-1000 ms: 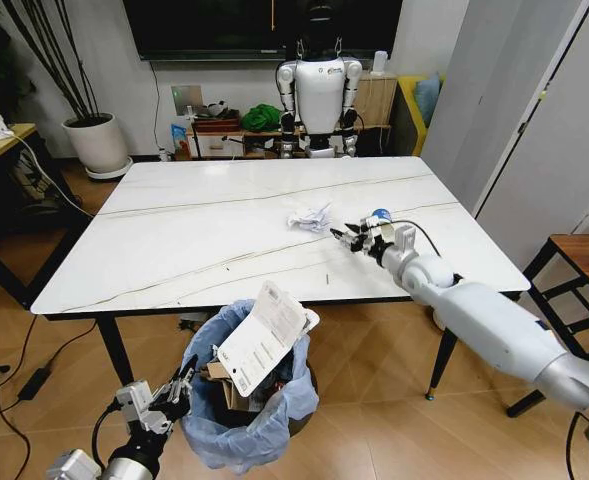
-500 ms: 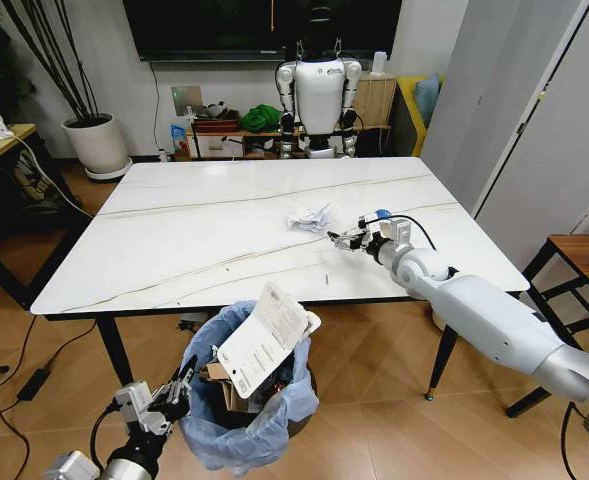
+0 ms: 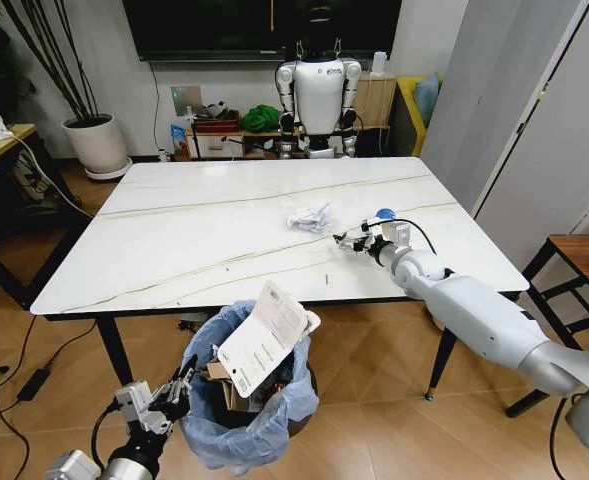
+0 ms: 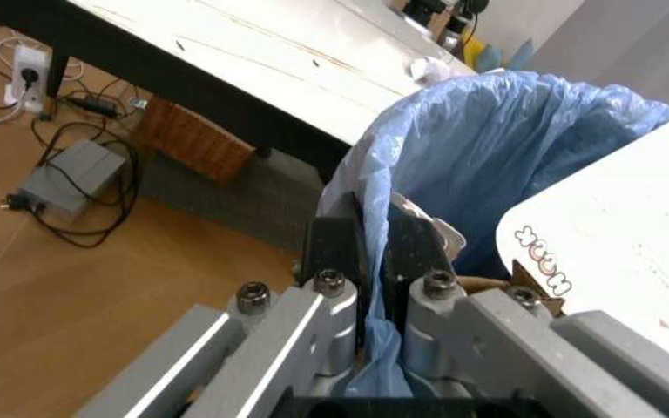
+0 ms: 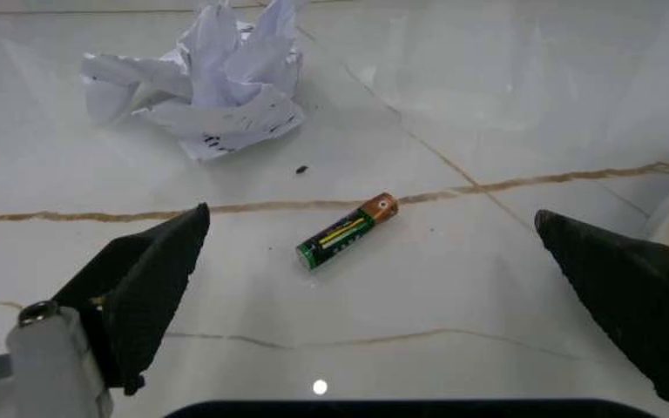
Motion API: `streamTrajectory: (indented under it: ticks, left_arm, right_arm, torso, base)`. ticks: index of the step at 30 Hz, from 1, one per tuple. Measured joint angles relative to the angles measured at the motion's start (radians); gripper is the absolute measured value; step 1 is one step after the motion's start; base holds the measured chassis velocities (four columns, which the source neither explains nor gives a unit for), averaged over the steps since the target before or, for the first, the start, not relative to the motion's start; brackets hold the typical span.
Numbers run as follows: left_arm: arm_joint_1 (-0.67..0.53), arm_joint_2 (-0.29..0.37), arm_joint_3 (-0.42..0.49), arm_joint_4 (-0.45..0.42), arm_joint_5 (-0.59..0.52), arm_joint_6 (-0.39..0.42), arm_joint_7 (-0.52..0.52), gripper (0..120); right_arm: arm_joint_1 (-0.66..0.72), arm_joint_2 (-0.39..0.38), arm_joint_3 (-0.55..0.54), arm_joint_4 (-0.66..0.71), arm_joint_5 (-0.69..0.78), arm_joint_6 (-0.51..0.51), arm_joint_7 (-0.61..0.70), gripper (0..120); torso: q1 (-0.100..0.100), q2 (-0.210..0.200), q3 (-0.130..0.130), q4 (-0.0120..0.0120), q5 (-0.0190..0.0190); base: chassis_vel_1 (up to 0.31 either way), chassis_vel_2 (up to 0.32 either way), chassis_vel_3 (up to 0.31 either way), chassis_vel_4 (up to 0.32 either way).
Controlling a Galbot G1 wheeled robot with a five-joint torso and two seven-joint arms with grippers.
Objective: Pick up the trash bin and place the trash from the table into it.
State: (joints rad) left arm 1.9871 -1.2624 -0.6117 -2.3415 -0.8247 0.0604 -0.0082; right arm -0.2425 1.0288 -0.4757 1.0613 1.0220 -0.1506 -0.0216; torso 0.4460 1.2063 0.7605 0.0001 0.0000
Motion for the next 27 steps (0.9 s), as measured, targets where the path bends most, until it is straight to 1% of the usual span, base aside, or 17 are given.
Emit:
streamTrajectory:
  ticks: [13,15,16,18,19,21,22,23,24,26,27]
  left_arm:
    - [0.0,-0.004,-0.001,0.002,0.0,0.0,0.0,0]
    - [0.0,-0.004,-0.002,0.002,0.0,0.0,0.0,0]
    - [0.0,-0.004,-0.002,0.002,0.0,0.0,0.0,0]
    - [0.0,-0.004,-0.002,0.002,0.0,0.0,0.0,0]
    - [-0.001,-0.004,-0.002,0.002,0.0,0.0,0.0,0]
    - [-0.002,-0.004,-0.002,0.003,0.0,0.0,0.0,0]
    - [-0.003,-0.003,-0.002,0.003,0.0,0.0,0.0,0]
    - [-0.003,-0.003,-0.001,0.004,-0.001,0.0,0.0,0]
    - [-0.004,-0.002,-0.001,0.004,-0.001,0.0,0.0,0]
    - [-0.005,-0.002,-0.001,0.005,-0.001,0.0,0.0,0]
    - [-0.005,-0.002,-0.001,0.005,-0.001,0.0,0.0,0]
  right_arm:
    - [0.014,0.051,-0.014,-0.064,-0.017,0.014,-0.025,100]
    - [0.014,0.052,-0.015,-0.073,-0.018,0.017,-0.031,94]
    - [0.014,0.05,-0.016,-0.075,-0.018,0.019,-0.034,88]
    - [0.014,0.048,-0.016,-0.075,-0.018,0.019,-0.035,87]
    - [0.013,0.043,-0.016,-0.075,-0.019,0.021,-0.037,81]
    - [0.009,0.036,-0.016,-0.07,-0.02,0.023,-0.038,72]
    - [0.008,0.035,-0.016,-0.069,-0.02,0.024,-0.038,70]
    - [0.007,0.032,-0.016,-0.066,-0.02,0.024,-0.038,64]
    - [0.006,0.029,-0.016,-0.063,-0.021,0.024,-0.038,61]
    - [0.006,0.028,-0.017,-0.062,-0.021,0.024,-0.038,59]
    - [0.005,0.025,-0.019,-0.058,-0.021,0.025,-0.039,52]
  torso:
    - [0.0,0.0,0.0,0.0001,0.0]
    - [0.0,0.0,0.0,0.0001,0.0]
    - [0.0,0.0,0.0,0.0001,0.0]
    - [0.0,0.0,0.0,0.0001,0.0001]
    - [0.0,0.0,0.0,0.0001,0.0]
    - [0.0,0.0,0.0,-0.0001,0.0]
    - [0.0,0.0,0.0,-0.0001,0.0]
    - [0.0,0.0,0.0,-0.0001,0.0]
    - [0.0,0.0,0.0,-0.0002,0.0]
    - [0.0,0.0,0.0,-0.0002,0.0]
    - [0.0,0.0,0.0,-0.0001,0.0]
  base:
    - [0.0,0.0,0.0,0.0]
    - [0.0,0.0,0.0,0.0]
    - [0.0,0.0,0.0,0.0]
    - [0.0,0.0,0.0,0.0]
    - [0.0,0.0,0.0,0.0]
    - [0.0,0.0,0.0,0.0]
    - [0.0,0.0,0.0,0.0]
    - [0.0,0.0,0.0,0.0]
    - [0.0,0.0,0.0,0.0]
    - [0.0,0.0,0.0,0.0]
    - [0.0,0.0,0.0,0.0]
